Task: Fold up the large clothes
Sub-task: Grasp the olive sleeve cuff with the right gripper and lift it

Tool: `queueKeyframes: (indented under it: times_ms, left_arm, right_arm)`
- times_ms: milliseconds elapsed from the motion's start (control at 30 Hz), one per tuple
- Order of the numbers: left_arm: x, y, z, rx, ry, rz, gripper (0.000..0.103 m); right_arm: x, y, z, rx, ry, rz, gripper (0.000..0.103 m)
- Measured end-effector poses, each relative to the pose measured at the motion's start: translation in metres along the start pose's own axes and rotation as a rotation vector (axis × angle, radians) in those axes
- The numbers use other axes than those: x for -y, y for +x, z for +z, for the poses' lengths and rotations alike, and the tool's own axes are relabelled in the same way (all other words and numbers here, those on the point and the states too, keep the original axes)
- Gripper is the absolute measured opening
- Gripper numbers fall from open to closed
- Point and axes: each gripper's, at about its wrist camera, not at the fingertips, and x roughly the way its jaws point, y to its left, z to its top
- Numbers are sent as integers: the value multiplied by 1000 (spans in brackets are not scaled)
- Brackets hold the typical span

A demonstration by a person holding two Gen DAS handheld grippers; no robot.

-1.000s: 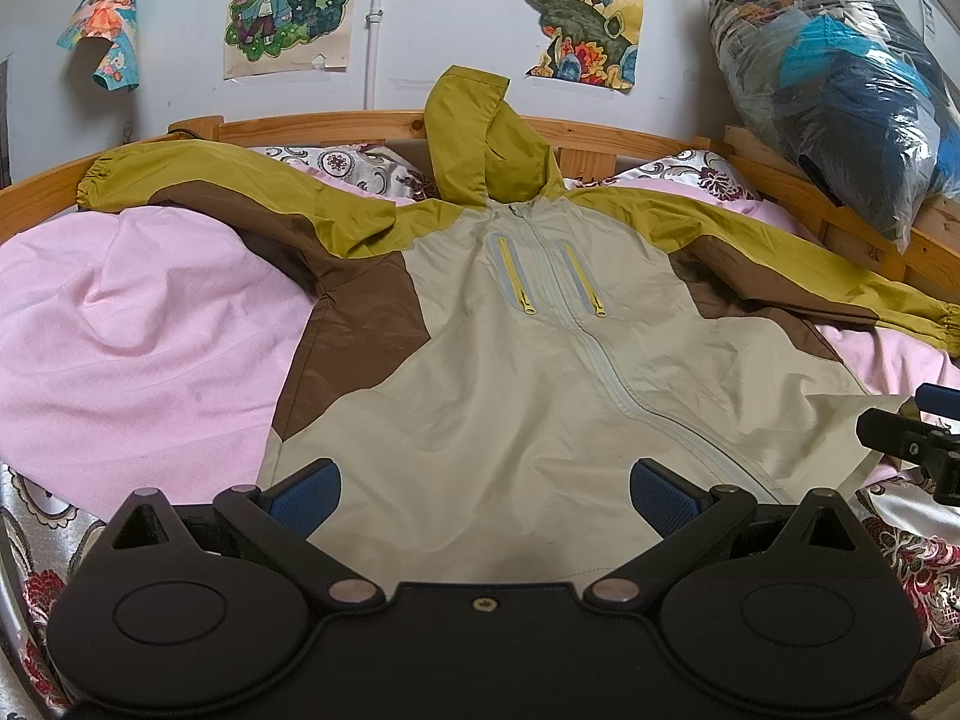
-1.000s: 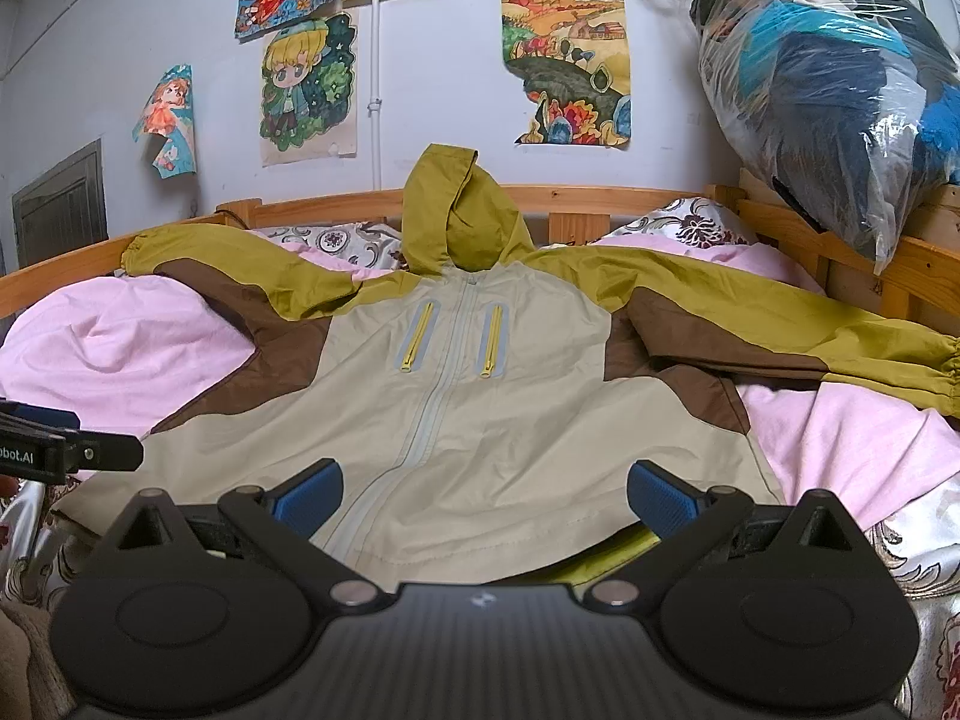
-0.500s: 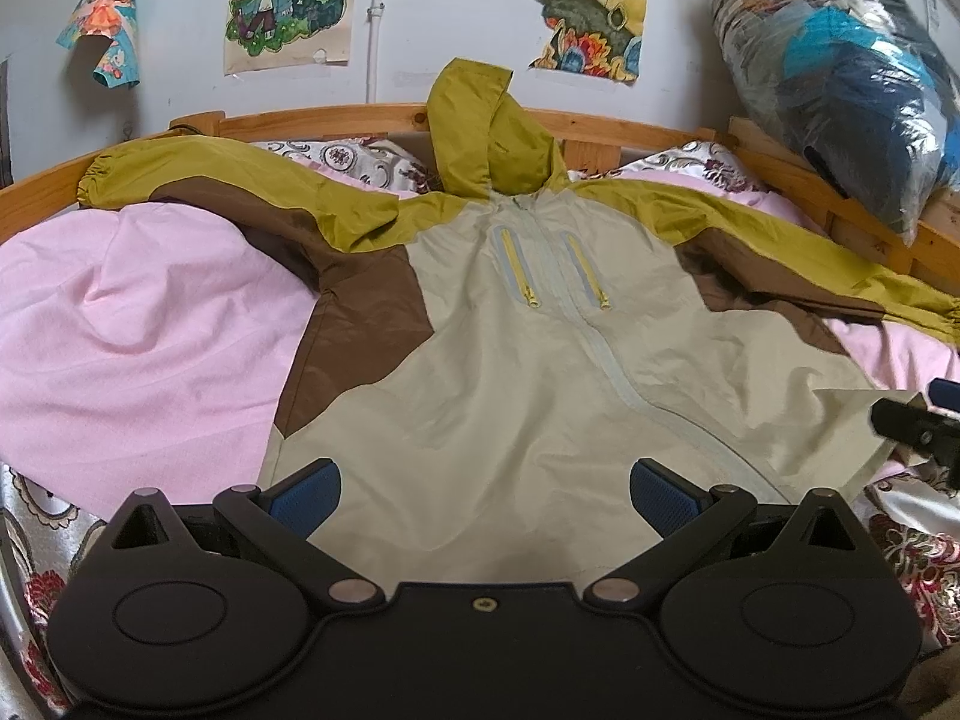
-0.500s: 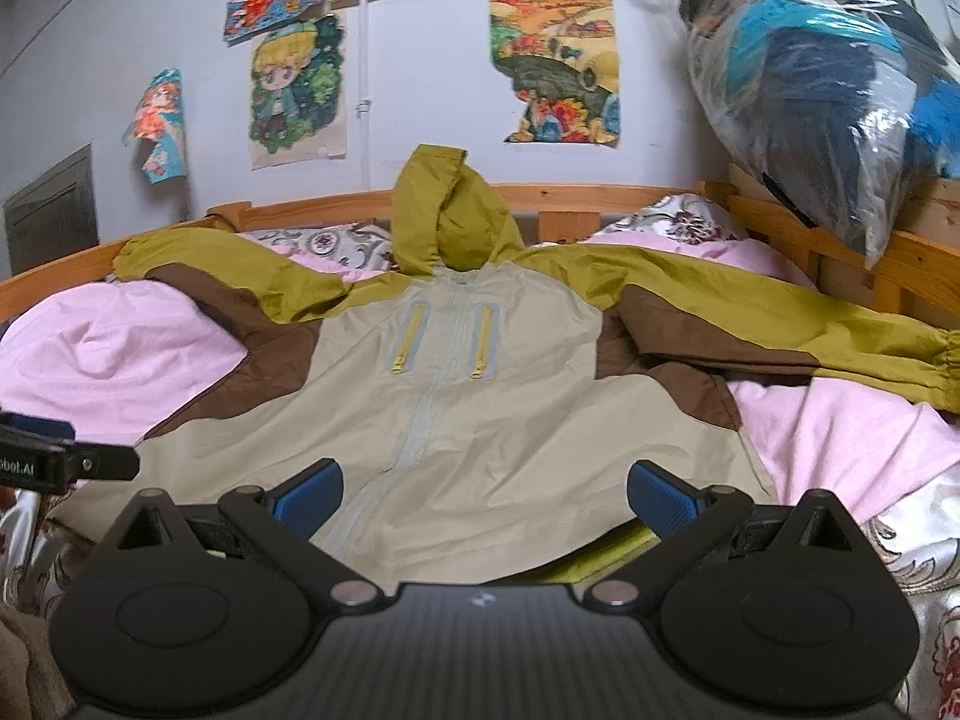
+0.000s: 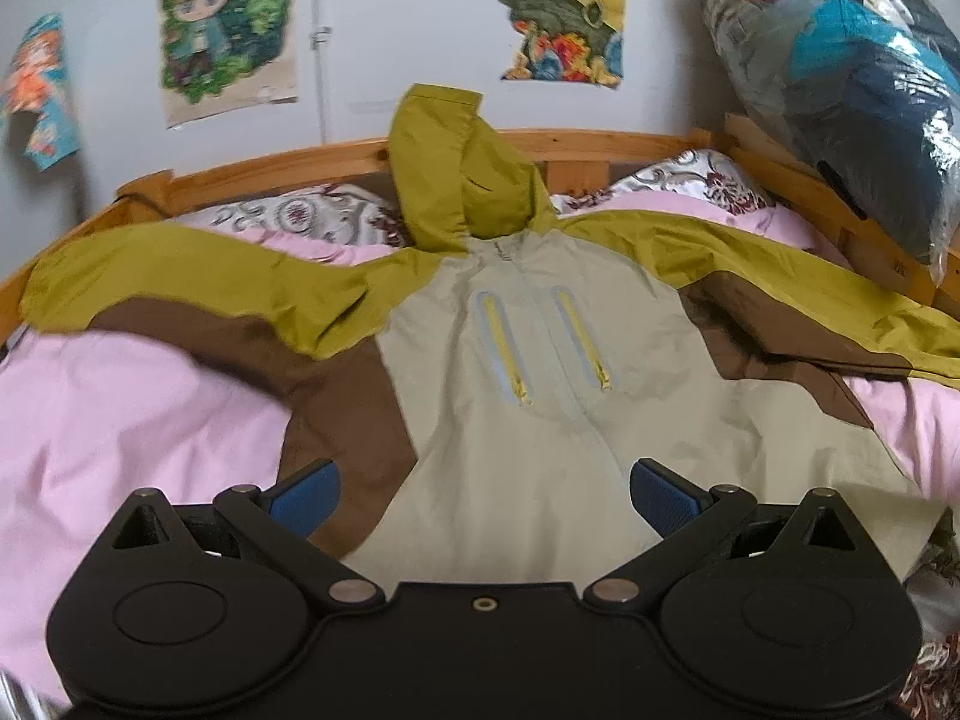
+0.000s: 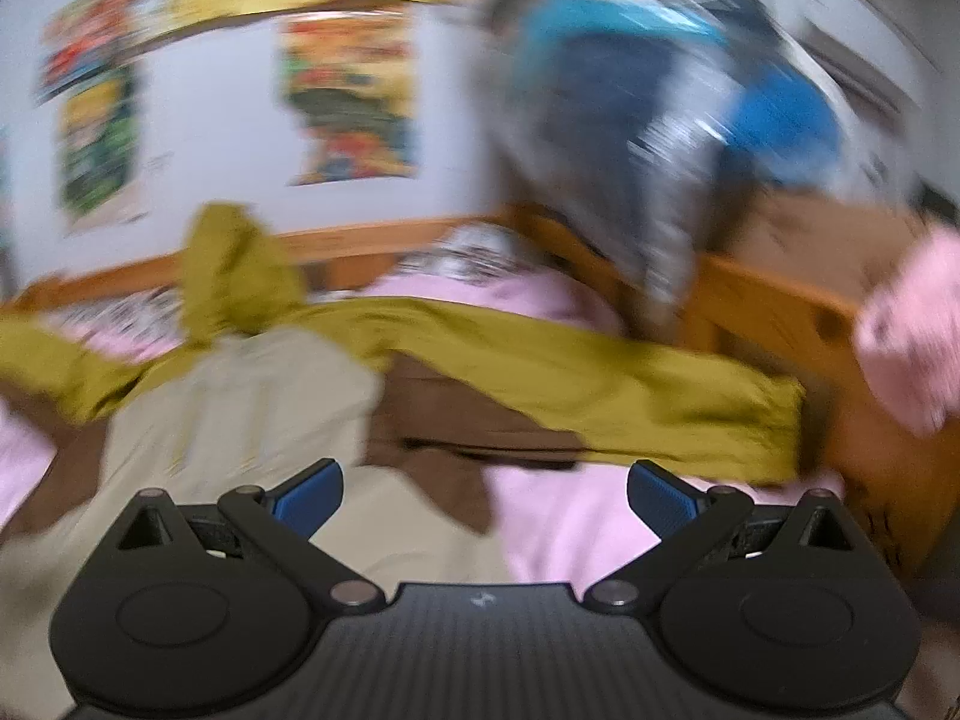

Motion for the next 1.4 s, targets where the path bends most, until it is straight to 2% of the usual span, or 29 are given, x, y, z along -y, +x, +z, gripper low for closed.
queueKeyframes:
  times_ms: [67,200,333,467,533,600,667,700,733,800,933,1067,1100,1300,1400]
  left_arm:
    - [7,11,14,-12,33,-18,102]
    - [24,33,26,10,95,-52,102]
    - [37,63,22,7,79,-110,102]
    - [45,95,11,-61,33,-180,102]
    - [45,103,6,-80,60,-208,102]
    - [44,109,1,-69,90,-201,102]
    - [41,117,-1,-74,107,-193,102]
    - [39,119,-1,-83,108,-194,102]
    - [36,122,-1,-89,102,-195,102]
    - [28,123,0,-90,86,-195,102]
    - [16,122,2,-86,63,-183,102]
    - [9,115,2,-72,54,-181,102]
    - [9,113,2,-67,54,-180,102]
    - [3,103,7,-41,33,-171,102]
    - [-5,103,13,-43,-4,-160,102]
  right_arm:
    - [23,21,3,-16,132,-58,103]
    - [53,48,-4,19,256,-218,103]
    - [79,65,-5,39,369,-246,103]
    - [92,90,-5,38,466,-306,103]
    - [98,101,-6,48,532,-359,103]
    - [105,106,-7,67,590,-408,101]
    - [112,112,-10,94,641,-430,97]
    - [113,113,-11,109,659,-439,90]
    - [115,115,-12,123,675,-451,79]
    - [116,115,-14,154,692,-466,65]
    - [110,110,-12,219,641,-479,35]
    - [85,98,-2,273,487,-464,24]
    - [76,92,1,294,439,-456,16]
    - [0,69,24,435,146,-292,13]
    - [-39,60,39,501,60,-165,12]
